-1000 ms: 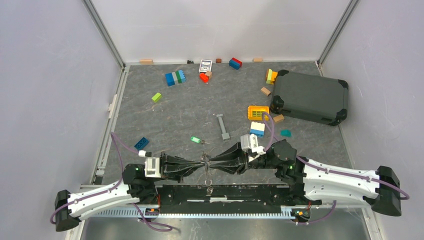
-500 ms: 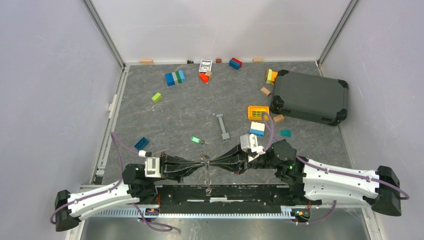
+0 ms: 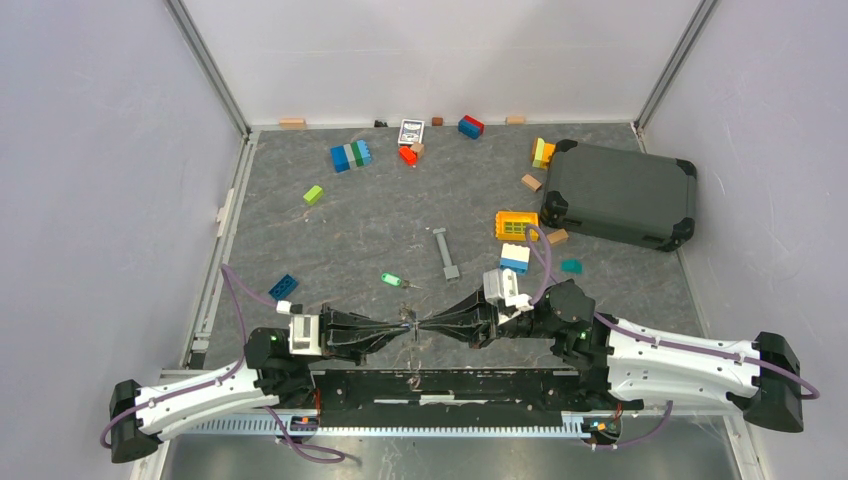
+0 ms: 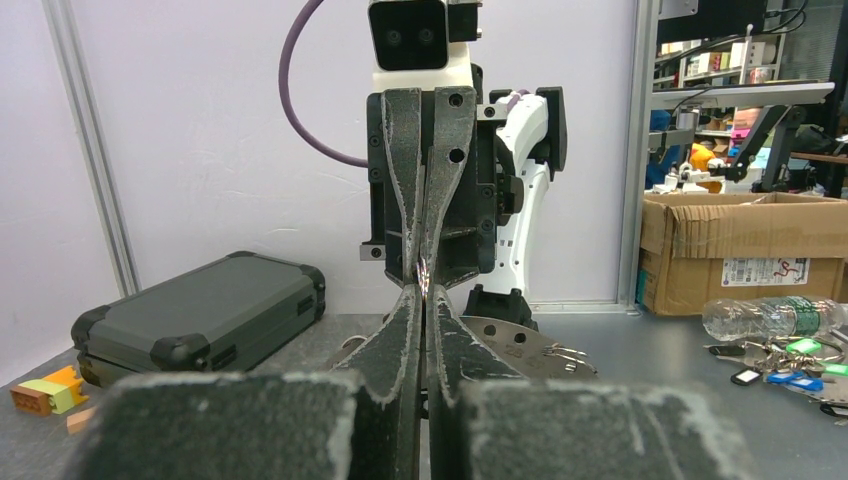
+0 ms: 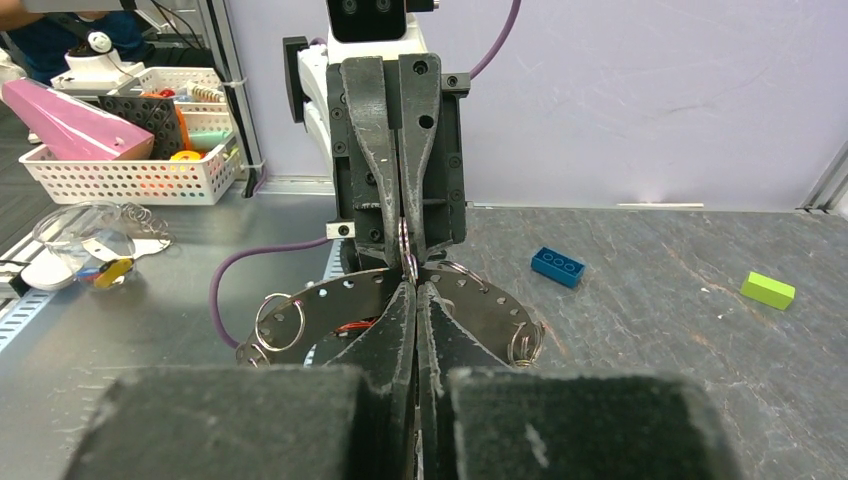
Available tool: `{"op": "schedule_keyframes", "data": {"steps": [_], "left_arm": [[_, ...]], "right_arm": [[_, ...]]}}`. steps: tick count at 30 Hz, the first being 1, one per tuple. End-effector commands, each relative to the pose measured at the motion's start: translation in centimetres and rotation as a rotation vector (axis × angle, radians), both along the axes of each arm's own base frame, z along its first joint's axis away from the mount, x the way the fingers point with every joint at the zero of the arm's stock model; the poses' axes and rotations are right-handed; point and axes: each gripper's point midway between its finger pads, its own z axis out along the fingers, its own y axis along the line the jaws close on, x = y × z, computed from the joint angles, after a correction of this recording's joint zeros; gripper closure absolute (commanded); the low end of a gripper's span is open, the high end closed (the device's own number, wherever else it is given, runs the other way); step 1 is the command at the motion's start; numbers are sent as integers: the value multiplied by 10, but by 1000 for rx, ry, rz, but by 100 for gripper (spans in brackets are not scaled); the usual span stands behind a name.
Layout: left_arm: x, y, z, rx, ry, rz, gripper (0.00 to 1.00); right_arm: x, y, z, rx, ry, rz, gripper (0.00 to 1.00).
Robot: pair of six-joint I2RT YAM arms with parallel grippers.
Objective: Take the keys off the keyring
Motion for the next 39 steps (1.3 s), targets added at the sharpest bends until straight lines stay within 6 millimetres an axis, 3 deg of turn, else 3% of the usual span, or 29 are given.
{"op": "schedule_keyframes", "data": {"steps": [1, 18, 23, 24, 27, 29, 35, 39], "left_arm": [[-9, 17, 36, -126, -27, -21, 98], [-9, 22, 43, -157, -33, -12, 98], [-8, 21, 42, -153, -30, -12, 98], [-8, 21, 41, -152, -28, -11, 98], [-8, 21, 41, -150, -27, -12, 98], [-8, 21, 41, -149, -26, -14, 98], [-9, 20, 41, -145, -28, -19, 98], [-10, 18, 41, -140, -30, -30, 98]], "right_arm": [[0, -5, 15, 58, -30, -13, 100], [1, -1, -6, -3, -131, -20, 100], [-1, -1, -3, 5, -143, -22, 100], [-1, -2, -1, 12, -145, -20, 99], [-4, -5, 7, 51, -151, -15, 77], [-5, -8, 16, 87, -157, -19, 70], [-6, -9, 39, 148, -163, -21, 69], [-4, -5, 42, 147, -163, -21, 70]]}}
